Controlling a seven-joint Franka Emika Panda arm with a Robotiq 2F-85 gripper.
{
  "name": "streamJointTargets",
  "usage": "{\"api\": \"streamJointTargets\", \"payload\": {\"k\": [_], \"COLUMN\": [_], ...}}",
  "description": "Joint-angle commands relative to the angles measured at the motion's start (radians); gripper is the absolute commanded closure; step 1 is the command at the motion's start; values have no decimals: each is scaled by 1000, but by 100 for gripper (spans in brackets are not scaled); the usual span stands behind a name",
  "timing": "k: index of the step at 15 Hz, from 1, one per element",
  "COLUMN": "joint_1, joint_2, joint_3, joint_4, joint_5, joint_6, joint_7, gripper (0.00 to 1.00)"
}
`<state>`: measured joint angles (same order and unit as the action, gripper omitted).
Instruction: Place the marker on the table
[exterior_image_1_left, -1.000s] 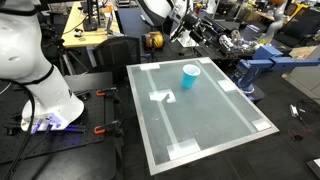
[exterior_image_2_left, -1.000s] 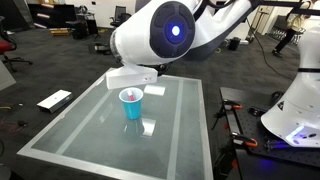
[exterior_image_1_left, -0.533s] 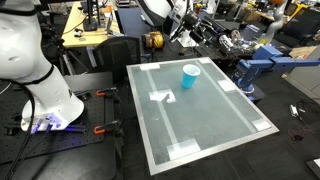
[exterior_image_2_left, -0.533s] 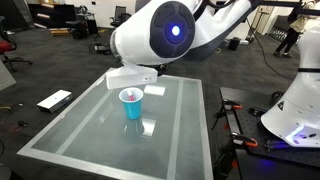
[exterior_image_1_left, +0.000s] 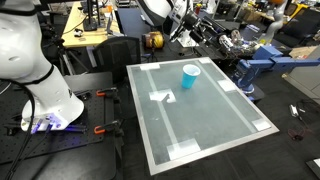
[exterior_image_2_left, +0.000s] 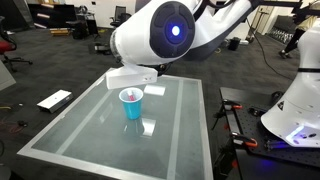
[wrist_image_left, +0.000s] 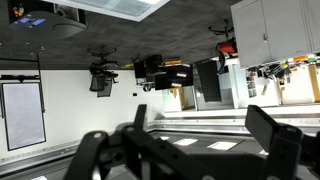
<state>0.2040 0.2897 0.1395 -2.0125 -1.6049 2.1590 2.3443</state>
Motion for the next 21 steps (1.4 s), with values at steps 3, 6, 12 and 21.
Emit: {"api": "streamJointTargets", "payload": {"k": [3,6,12,21], "joint_1": [-11,-6,12,6], "joint_2": [0,7,6,-22], "joint_3": [13,15,39,68], "joint_4": [1,3,-15,-66], "joint_5": [0,-1,65,225], "joint_6": [-4,-13,-72,-39], "joint_7": [-2,13,11,-81], "gripper": [0,0,0,0]}}
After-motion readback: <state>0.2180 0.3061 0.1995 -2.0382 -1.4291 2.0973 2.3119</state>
